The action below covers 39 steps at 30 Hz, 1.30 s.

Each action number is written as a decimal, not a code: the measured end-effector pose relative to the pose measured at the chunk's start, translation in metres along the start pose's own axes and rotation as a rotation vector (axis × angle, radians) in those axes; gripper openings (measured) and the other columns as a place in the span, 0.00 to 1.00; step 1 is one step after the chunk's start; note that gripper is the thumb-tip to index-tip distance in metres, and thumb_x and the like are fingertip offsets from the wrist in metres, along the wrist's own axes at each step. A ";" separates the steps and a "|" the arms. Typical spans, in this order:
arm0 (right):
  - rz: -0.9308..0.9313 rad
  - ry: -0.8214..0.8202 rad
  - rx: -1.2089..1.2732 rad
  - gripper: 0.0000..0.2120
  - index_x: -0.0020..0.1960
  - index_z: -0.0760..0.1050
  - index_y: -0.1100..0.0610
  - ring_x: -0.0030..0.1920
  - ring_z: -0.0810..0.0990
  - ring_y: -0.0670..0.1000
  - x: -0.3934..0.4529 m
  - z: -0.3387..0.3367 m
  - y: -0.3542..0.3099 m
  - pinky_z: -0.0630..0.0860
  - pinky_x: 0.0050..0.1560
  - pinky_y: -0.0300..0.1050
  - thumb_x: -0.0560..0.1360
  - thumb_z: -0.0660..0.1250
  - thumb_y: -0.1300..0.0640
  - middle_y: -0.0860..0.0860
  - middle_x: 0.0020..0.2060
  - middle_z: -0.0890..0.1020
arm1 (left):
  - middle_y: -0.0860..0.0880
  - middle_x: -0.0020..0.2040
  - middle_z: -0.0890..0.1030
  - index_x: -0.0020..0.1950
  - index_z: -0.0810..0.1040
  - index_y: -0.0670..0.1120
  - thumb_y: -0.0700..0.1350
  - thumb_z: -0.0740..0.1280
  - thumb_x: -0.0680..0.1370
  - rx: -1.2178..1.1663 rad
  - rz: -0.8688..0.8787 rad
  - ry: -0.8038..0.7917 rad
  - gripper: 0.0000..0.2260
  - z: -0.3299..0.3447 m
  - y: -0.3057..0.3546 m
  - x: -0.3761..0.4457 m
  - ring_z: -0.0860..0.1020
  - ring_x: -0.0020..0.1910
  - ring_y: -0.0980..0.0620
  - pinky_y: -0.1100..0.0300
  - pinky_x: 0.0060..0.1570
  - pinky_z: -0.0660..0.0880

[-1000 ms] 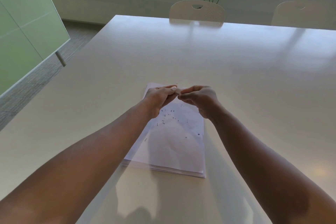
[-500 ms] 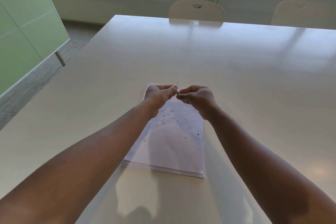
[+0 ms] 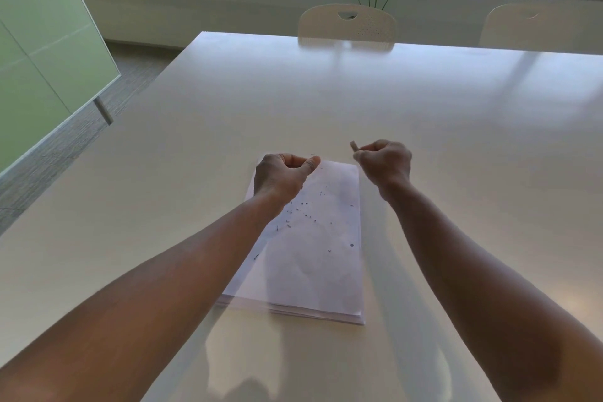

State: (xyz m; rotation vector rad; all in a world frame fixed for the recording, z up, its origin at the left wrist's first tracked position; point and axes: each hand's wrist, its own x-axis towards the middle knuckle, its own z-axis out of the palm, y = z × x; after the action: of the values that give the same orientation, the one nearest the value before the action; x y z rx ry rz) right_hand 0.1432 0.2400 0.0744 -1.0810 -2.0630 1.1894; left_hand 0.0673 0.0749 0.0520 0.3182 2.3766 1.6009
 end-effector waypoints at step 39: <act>-0.502 -0.533 -0.558 0.27 0.77 0.63 0.57 0.80 0.49 0.48 -0.025 0.054 0.041 0.46 0.79 0.46 0.83 0.57 0.44 0.53 0.80 0.57 | 0.49 0.76 0.73 0.76 0.73 0.48 0.39 0.56 0.83 0.781 0.489 -0.108 0.22 -0.018 -0.042 0.044 0.67 0.77 0.50 0.55 0.76 0.61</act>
State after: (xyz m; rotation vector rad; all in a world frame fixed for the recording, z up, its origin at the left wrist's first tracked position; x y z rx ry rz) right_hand 0.1324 0.2059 0.0111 -0.3988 -2.9616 0.7007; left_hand 0.0181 0.0581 0.0155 1.1658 2.8699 0.6633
